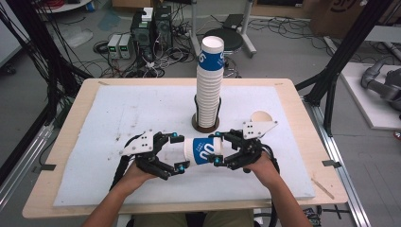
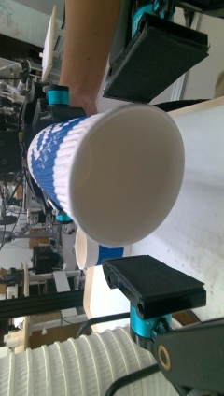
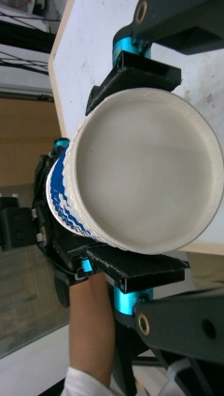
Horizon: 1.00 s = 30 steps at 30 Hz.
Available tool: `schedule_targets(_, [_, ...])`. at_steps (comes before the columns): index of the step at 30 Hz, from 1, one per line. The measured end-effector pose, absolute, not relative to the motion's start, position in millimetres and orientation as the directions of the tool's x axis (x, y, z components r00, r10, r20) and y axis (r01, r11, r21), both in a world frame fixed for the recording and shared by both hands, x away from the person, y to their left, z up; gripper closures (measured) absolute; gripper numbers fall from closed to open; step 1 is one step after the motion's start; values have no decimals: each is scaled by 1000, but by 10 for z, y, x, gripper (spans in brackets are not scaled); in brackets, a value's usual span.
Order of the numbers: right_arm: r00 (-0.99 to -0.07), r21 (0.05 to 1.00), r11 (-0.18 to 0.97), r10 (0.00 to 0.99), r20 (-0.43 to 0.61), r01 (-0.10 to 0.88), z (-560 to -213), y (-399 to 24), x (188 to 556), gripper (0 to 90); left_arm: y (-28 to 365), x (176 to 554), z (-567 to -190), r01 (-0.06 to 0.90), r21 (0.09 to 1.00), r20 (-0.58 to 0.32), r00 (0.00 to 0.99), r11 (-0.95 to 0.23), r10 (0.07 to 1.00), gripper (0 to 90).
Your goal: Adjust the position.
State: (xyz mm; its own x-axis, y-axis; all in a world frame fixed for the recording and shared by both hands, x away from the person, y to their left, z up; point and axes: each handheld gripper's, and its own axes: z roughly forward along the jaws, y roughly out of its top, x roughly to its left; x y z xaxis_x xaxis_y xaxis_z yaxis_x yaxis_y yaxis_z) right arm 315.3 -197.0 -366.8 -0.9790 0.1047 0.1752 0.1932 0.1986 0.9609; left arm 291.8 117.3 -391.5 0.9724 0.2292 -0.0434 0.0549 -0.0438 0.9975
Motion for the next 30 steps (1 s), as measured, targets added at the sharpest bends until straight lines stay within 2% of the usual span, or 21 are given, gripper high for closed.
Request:
schedule_targets(12, [-978,959,191,73,197,208,-3673,-1913,3155,292,1097,2924,-3904,64,997,-54,977,-45,207,156])
schedule_targets(19, [-979,954,219,74,191,203,-3674,-1915,3150,302,1127,2922,-3892,50,996,-34,980,-76,196,232])
schedule_targets(30, [-977,949,236,89,192,208,-3649,-1891,3145,283,1140,2907,-3831,49,994,-27,977,-101,210,261])
